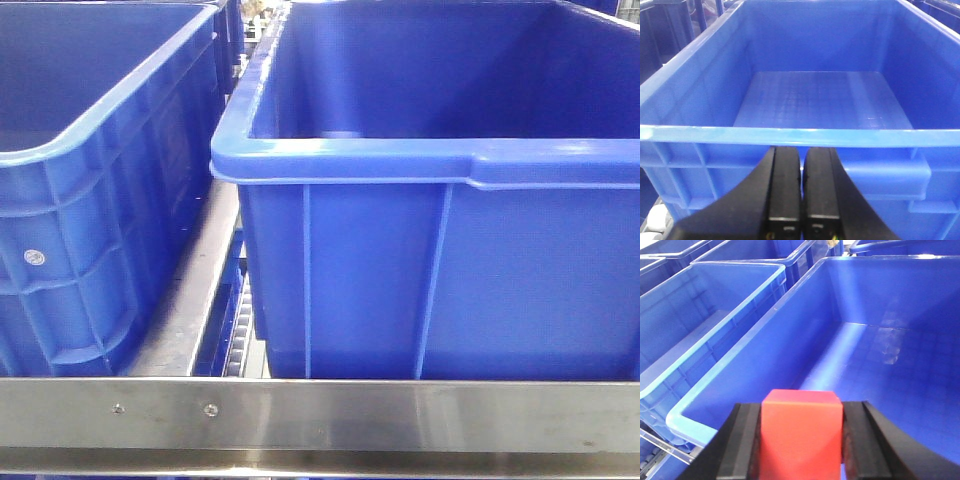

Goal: Pick red cube and place on left shelf
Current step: 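Move the right gripper with the red cube into the blue bin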

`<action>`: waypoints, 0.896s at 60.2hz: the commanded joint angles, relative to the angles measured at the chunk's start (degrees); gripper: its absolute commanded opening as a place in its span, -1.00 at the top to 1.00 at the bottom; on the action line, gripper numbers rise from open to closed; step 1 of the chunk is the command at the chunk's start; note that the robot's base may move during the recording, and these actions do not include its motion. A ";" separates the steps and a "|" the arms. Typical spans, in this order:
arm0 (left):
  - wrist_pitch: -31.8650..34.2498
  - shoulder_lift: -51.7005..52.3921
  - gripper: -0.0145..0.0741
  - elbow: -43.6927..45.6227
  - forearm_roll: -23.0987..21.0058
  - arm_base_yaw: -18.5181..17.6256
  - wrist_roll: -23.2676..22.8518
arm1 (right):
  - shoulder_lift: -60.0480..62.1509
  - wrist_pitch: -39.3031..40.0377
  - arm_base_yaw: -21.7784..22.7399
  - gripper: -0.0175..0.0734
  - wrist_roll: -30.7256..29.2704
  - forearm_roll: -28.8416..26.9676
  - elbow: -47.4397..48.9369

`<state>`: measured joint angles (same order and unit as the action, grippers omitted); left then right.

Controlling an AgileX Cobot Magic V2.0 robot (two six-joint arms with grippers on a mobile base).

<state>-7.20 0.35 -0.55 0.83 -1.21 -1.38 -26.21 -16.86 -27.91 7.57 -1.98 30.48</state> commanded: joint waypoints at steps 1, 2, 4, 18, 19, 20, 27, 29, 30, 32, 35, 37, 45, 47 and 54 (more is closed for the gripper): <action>4.98 0.95 0.44 -1.32 -0.39 -0.07 -0.05 | -0.36 4.76 0.17 0.10 -0.07 0.37 1.64; 4.98 0.95 0.44 -1.32 -0.39 -0.07 -0.05 | -0.36 4.76 0.17 0.10 -0.07 0.37 1.64; 4.98 0.95 0.44 -1.32 -0.39 -0.07 -0.05 | -0.36 4.76 0.17 0.10 -0.07 0.37 1.64; 4.98 0.95 0.44 -1.32 -0.39 -0.07 -0.05 | -0.36 4.76 0.17 0.10 -0.07 0.37 1.64; 4.98 0.95 0.44 -1.32 -0.39 -0.07 -0.05 | -0.36 4.76 0.17 0.10 -0.07 0.37 1.64; 4.98 0.95 0.44 -1.32 -0.39 -0.07 -0.05 | -0.36 4.76 0.17 0.10 -0.07 0.37 1.64; 4.98 0.95 0.44 -1.32 -0.39 -0.07 -0.05 | -0.36 4.76 0.17 0.10 -0.07 0.37 1.64; 4.98 0.95 0.44 -1.32 -0.39 -0.07 -0.05 | -0.36 4.76 0.17 0.10 -0.07 0.37 1.64; 4.98 0.95 0.44 -1.32 -0.39 -0.07 -0.05 | -0.36 4.76 0.17 0.10 -0.07 0.37 1.64; 4.98 0.95 0.44 -1.32 -0.39 -0.07 -0.05 | -0.36 4.76 0.17 0.10 -0.07 0.37 1.64; 4.98 0.95 0.44 -1.32 -0.39 -0.07 -0.05 | -0.36 4.76 0.17 0.10 -0.07 0.37 1.64; 4.98 0.95 0.44 -1.32 -0.39 -0.07 -0.05 | -0.36 4.76 0.17 0.10 -0.07 0.37 1.64; 4.98 0.95 0.44 -1.32 -0.39 -0.07 -0.05 | -0.36 4.76 0.17 0.10 -0.07 0.37 1.64; 4.98 0.95 0.44 -1.32 -0.39 -0.07 -0.05 | -0.36 4.76 0.17 0.10 -0.07 0.37 1.64; 4.98 0.95 0.44 -1.32 -0.39 -0.07 -0.05 | -0.36 4.39 0.17 0.10 -0.07 0.30 1.64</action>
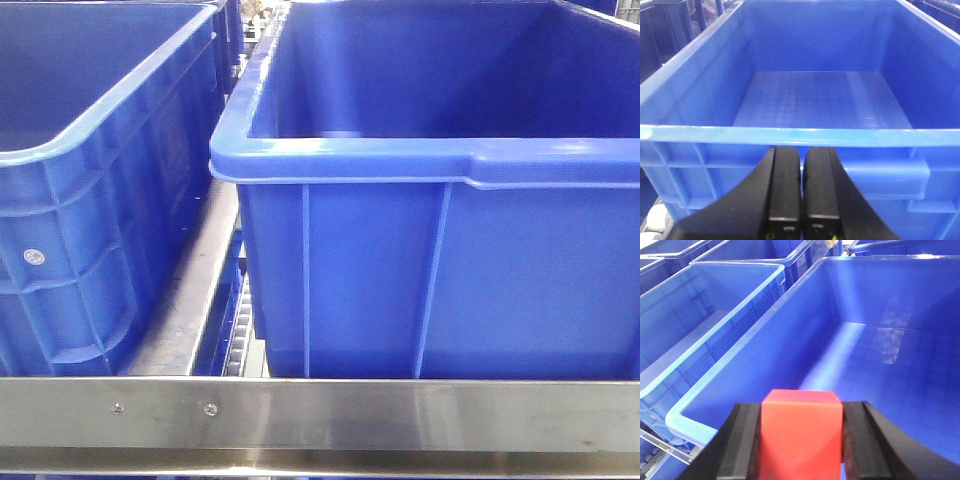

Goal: Pick red cube and place on left shelf
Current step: 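Move the right gripper with the red cube into the blue bin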

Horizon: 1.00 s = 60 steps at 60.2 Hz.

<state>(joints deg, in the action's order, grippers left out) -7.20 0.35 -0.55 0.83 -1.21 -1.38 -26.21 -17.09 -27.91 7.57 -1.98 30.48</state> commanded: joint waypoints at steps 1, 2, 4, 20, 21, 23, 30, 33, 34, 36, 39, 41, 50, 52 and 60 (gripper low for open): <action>4.98 0.95 0.44 -1.32 -0.39 -0.07 -0.05 | -0.36 4.73 0.17 0.10 -0.07 0.30 1.64; 4.98 0.95 0.44 -1.32 -0.39 -0.07 -0.05 | -0.36 4.88 0.17 0.10 -0.07 0.30 1.64; 4.98 0.95 0.44 -1.32 -0.39 -0.07 -0.05 | -0.36 5.08 0.17 0.10 -0.07 0.30 1.76; 4.98 0.95 0.44 -1.32 -0.39 -0.07 -0.05 | -6.97 1.73 0.17 0.10 -1.16 0.38 10.71; 4.98 0.95 0.44 -1.32 -0.39 -0.07 -0.05 | -8.19 1.23 0.17 0.10 -1.31 0.38 11.58; 4.98 0.95 0.44 -1.32 -0.39 -0.07 -0.05 | -10.42 -0.01 0.17 0.10 -1.38 0.38 14.28; 4.98 0.95 0.44 -1.32 -0.39 -0.07 -0.05 | -18.41 -5.15 0.17 0.10 -1.38 0.38 21.16; 4.98 0.95 0.44 -1.32 -0.39 -0.07 -0.05 | -21.38 -7.50 0.17 0.10 -1.38 0.38 23.78; 4.98 0.95 0.44 -1.32 -0.39 -0.07 -0.05 | -22.68 -8.48 0.17 0.10 -1.38 0.38 24.81; 4.98 0.95 0.44 -1.32 -0.39 -0.07 -0.05 | -24.94 -10.03 0.17 0.10 -1.38 0.38 26.41; 4.98 0.95 0.44 -1.32 -0.39 -0.07 -0.05 | -28.10 -12.03 0.17 0.10 -1.38 0.38 28.67; 4.98 0.95 0.44 -1.32 -0.39 -0.07 -0.05 | -29.92 -13.00 0.17 0.10 -1.38 0.38 29.93; 4.98 0.95 0.44 -1.32 -0.39 -0.07 -0.05 | -35.73 -13.28 0.17 0.10 -1.32 0.49 33.04; 4.98 0.95 0.44 -1.32 -0.39 -0.07 -0.05 | -36.98 -12.89 0.17 0.10 -1.32 0.60 33.24; 4.98 0.95 0.44 -1.32 -0.39 -0.07 -0.05 | -41.04 -12.33 1.39 0.10 -1.27 1.46 33.37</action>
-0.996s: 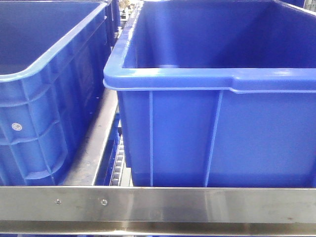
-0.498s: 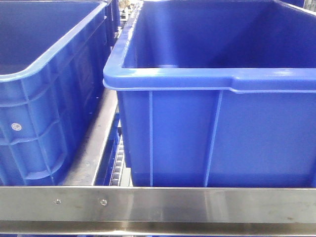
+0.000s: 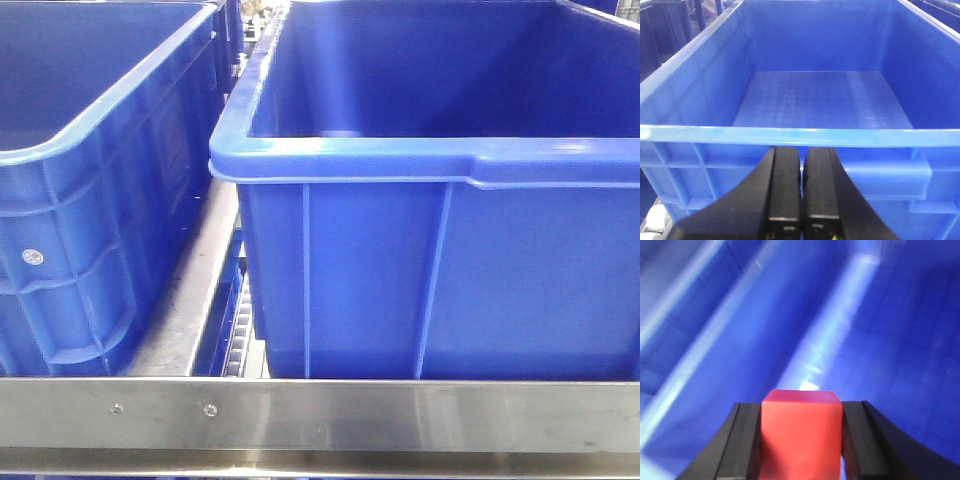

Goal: Pick red cube and place on left shelf
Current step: 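Move the right gripper with the red cube into the blue bin, then lower the red cube into the blue bin and open the right gripper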

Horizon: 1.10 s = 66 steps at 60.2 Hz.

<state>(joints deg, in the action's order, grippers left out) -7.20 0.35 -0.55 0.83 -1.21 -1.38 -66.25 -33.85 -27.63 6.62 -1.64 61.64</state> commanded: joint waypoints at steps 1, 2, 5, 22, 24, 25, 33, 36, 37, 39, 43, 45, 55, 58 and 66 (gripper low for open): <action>4.98 0.95 0.44 -1.32 -0.39 -0.07 -0.05 | -1.35 4.44 1.57 0.10 -0.33 1.12 2.22; 4.98 0.95 0.44 -1.32 -0.39 -0.07 -0.05 | -1.72 4.44 1.90 0.10 -0.33 1.12 2.22; 4.98 0.95 0.44 -1.32 -0.39 -0.07 -0.05 | -2.79 4.44 3.37 0.10 -0.33 1.12 2.22; 4.98 0.95 0.44 -1.32 -0.39 -0.07 -0.05 | -9.67 4.05 9.39 0.10 -0.38 1.17 7.07; 4.98 0.95 0.44 -1.32 -0.39 -0.07 -0.05 | -10.66 4.05 9.30 0.10 -0.38 1.17 7.91; 4.98 0.95 0.44 -1.32 -0.39 -0.07 -0.05 | -11.18 4.05 9.22 0.10 -0.38 1.17 8.59; 4.98 0.95 0.44 -1.32 -0.39 -0.07 -0.05 | -16.59 4.67 8.03 0.10 -0.38 1.12 12.35; 4.98 0.95 0.44 -1.32 -0.39 -0.07 -0.05 | -19.07 4.87 7.61 0.10 -0.38 1.12 14.04; 4.98 0.95 0.44 -1.32 -0.39 -0.07 -0.05 | -19.81 4.87 7.62 0.10 -0.38 1.12 14.41; 4.98 0.95 0.44 -1.32 -0.39 -0.07 -0.05 | -21.65 4.81 7.62 0.10 -0.38 1.12 15.16; 4.98 0.95 0.44 -1.32 -0.39 -0.07 -0.05 | -24.97 4.77 7.35 0.10 -0.38 1.12 16.50; 4.98 0.95 0.44 -1.32 -0.39 -0.07 -0.05 | -26.70 4.82 7.29 0.10 -0.38 1.12 17.05; 4.98 0.95 0.44 -1.32 -0.39 -0.07 -0.05 | -33.15 4.69 7.14 0.10 -0.38 1.12 18.83; 4.98 0.95 0.44 -1.32 -0.39 -0.07 -0.05 | -34.71 4.74 7.14 0.10 -0.38 1.12 18.90; 4.98 0.95 0.44 -1.32 -0.39 -0.07 -0.05 | -37.50 4.04 7.19 0.09 -0.38 1.17 19.46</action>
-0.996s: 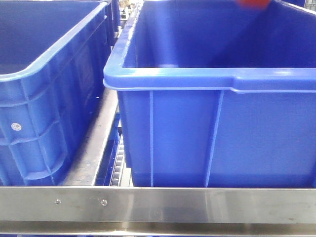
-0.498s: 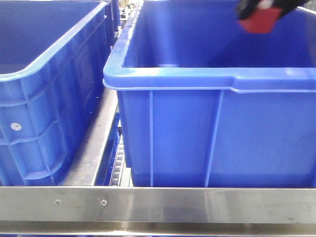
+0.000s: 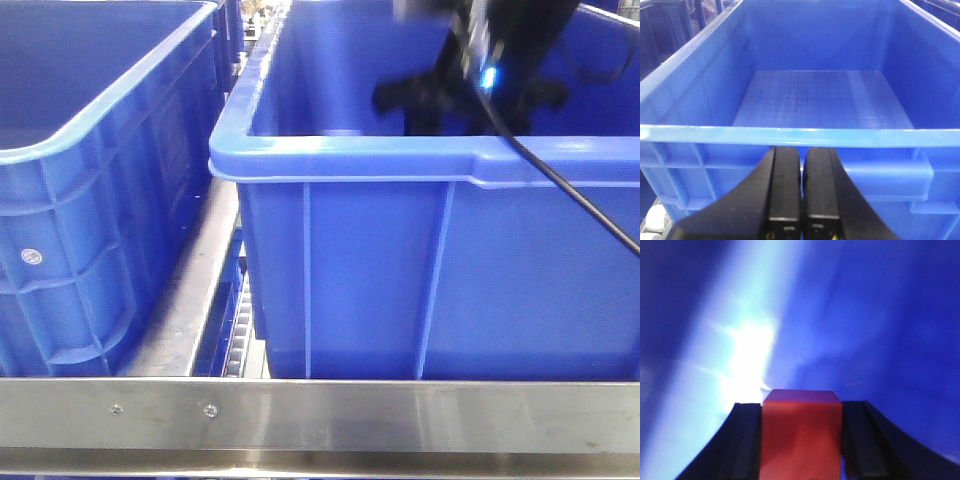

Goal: Pick red cube and place on left shelf
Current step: 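Lower the red cube into the blue bin and open the right gripper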

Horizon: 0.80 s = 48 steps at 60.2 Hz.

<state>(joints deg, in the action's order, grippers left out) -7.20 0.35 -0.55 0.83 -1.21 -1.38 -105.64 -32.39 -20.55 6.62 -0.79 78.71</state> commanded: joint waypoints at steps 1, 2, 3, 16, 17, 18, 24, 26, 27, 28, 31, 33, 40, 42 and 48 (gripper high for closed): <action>4.98 0.95 0.44 -1.32 -0.39 -0.07 -0.05 | 1.70 2.58 0.11 0.09 -0.38 0.32 2.39; 4.98 0.95 0.44 -1.32 -0.39 -0.07 -0.05 | 1.48 2.52 0.11 0.09 -0.38 0.32 2.39; 4.98 0.95 0.44 -1.32 -0.39 -0.07 -0.05 | 1.36 2.53 0.11 0.09 -0.38 0.32 2.39; 4.98 0.95 0.44 -1.32 -0.39 -0.07 -0.05 | 0.74 2.65 0.11 -0.01 -0.38 0.49 2.39; 4.98 0.95 0.44 -1.32 -0.39 -0.07 -0.05 | 0.74 2.65 0.11 -0.04 -0.38 0.79 2.39; 4.98 0.95 0.44 -1.32 -0.39 -0.07 -0.05 | 0.68 2.65 0.11 -0.07 -0.38 0.79 2.39; 4.98 0.95 0.44 -1.32 -0.39 -0.07 -0.05 | 0.62 2.49 0.11 -0.33 -0.38 1.96 2.39; 4.98 0.95 0.44 -1.32 -0.39 -0.07 -0.05 | 0.62 2.42 0.11 -0.41 -0.38 2.33 2.44; 4.98 0.95 0.44 -1.32 -0.39 -0.07 -0.05 | 0.62 2.17 0.11 -0.46 -0.38 2.52 2.52; 4.98 0.95 0.44 -1.32 -0.39 -0.07 -0.05 | 0.62 1.91 0.11 -0.50 -0.38 2.52 2.63; 4.98 0.95 0.44 -1.32 -0.39 -0.07 -0.05 | 0.62 0.85 0.11 -0.64 -0.38 2.64 3.12; 4.98 0.95 0.44 -1.32 -0.39 -0.07 -0.05 | 0.62 -0.09 0.11 -0.73 -0.38 2.86 3.51; 4.98 0.95 0.44 -1.32 -0.39 -0.07 -0.05 | 0.62 -3.09 0.11 -0.76 -0.38 3.69 5.30; 4.98 0.95 0.44 -1.32 -0.39 -0.07 -0.05 | 0.73 -4.18 0.11 -0.76 -0.38 4.03 6.13; 4.98 0.95 0.44 -1.32 -0.39 -0.07 -0.05 | 1.21 -6.94 0.11 -0.76 -0.38 4.13 8.58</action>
<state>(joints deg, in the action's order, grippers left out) -7.20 0.35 -0.55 0.83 -1.21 -1.38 -108.12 -39.01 -20.55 6.62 2.30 83.48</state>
